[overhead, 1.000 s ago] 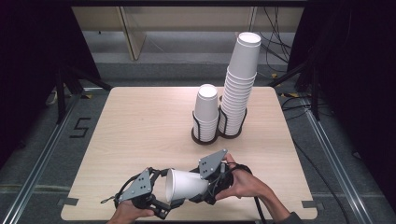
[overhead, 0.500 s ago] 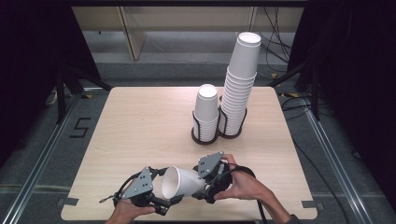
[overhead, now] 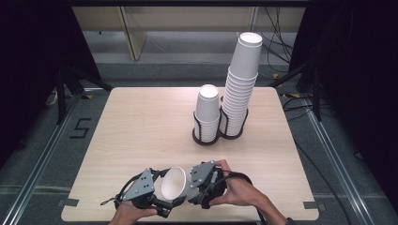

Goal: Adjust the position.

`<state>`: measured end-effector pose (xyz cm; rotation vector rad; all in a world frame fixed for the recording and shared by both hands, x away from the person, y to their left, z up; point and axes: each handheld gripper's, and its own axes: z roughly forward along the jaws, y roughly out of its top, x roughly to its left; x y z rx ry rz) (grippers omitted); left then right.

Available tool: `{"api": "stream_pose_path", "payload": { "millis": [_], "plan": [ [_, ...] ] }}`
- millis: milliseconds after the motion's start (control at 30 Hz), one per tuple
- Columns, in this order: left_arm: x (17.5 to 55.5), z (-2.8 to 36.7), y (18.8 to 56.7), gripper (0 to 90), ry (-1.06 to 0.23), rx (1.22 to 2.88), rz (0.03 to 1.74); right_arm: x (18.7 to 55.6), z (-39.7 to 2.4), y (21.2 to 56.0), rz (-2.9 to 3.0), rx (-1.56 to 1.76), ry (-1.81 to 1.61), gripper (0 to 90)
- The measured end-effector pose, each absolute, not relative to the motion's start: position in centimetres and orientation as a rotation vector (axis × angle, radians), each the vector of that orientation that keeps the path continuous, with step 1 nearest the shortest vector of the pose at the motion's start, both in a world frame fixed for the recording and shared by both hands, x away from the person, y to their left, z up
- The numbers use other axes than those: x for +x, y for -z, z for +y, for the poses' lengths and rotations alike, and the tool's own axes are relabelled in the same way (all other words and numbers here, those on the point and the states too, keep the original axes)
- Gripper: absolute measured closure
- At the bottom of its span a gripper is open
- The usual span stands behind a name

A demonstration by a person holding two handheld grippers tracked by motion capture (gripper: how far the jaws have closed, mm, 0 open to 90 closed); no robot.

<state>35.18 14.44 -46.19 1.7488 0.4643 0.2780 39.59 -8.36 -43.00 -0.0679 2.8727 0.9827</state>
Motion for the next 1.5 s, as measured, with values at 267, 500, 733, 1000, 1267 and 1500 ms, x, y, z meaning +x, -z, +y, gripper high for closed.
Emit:
{"api": "stream_pose_path", "payload": {
  "millis": [267,500,733,1000,1267,1500],
  "plan": [
    [35.4,14.8,46.2,4.6,-0.256,1.624,0.507,40.5,-9.0,43.4,2.858,0.031,-1.325,23.9],
    [35.2,14.3,46.1,9.7,-0.231,1.584,0.529,40.5,-8.9,43.2,2.825,0.040,-1.414,23.7],
    [35.3,14.8,46.1,9.9,-0.209,1.544,0.547,40.4,-8.4,43.7,2.839,0.052,-1.427,23.4],
    [35.5,14.8,46.3,12.4,-0.201,1.541,0.551,40.4,-8.1,44.2,2.842,0.106,-1.445,22.9],
    [35.8,15.7,46.0,14.3,-0.297,1.564,0.630,40.8,-8.6,44.4,2.827,0.196,-1.415,17.0],
    [36.5,16.6,46.1,14.3,-0.420,1.605,0.711,41.7,-10.5,44.4,2.772,0.315,-1.375,17.3]
  ]
}}
